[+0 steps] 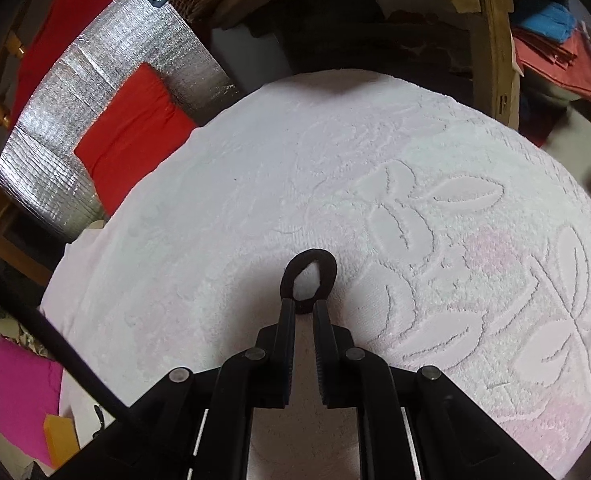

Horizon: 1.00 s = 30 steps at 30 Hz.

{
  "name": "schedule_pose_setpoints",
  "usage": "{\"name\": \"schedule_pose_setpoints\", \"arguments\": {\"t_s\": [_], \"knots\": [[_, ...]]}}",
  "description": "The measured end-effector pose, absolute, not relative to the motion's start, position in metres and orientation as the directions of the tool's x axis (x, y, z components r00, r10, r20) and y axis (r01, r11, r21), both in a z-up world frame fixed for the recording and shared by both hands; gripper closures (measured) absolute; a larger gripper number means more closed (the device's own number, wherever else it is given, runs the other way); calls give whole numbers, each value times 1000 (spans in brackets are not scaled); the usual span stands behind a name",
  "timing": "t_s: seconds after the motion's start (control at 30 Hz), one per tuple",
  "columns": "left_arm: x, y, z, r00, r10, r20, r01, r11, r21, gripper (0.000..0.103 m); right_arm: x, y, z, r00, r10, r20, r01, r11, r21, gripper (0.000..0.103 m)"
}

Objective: Organize jewelry
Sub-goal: 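Grasp the pink-and-clear bracelet with the left gripper while the right lifts the hair tie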

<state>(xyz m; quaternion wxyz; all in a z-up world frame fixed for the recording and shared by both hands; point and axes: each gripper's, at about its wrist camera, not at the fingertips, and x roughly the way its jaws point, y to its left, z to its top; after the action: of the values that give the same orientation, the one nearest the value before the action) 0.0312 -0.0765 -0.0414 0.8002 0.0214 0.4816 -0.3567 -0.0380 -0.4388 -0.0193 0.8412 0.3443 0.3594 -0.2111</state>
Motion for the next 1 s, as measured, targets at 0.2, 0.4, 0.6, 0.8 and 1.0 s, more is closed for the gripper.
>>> {"name": "schedule_pose_setpoints", "arguments": {"t_s": [0.2, 0.4, 0.6, 0.8, 1.0], "knots": [[30, -95, -39, 309, -580, -754, 664, 699, -265, 69, -39, -439, -21, 652, -111, -750, 601, 679, 423, 92], [25, -89, -33, 279, -594, -754, 682, 676, -279, 68, -45, -447, -19, 656, -118, -745, 610, 664, 432, 92], [38, -93, -26, 341, -581, -739, 676, 698, -237, 67, -42, -441, -19, 659, -107, -744, 602, 669, 436, 92], [57, -101, -32, 308, -589, -747, 661, 697, -277, 71, -40, -439, -22, 650, -113, -752, 606, 674, 423, 92], [56, -112, -40, 286, -563, -775, 676, 692, -253, 93, -39, -444, -27, 632, -133, -764, 621, 676, 397, 92]]}}
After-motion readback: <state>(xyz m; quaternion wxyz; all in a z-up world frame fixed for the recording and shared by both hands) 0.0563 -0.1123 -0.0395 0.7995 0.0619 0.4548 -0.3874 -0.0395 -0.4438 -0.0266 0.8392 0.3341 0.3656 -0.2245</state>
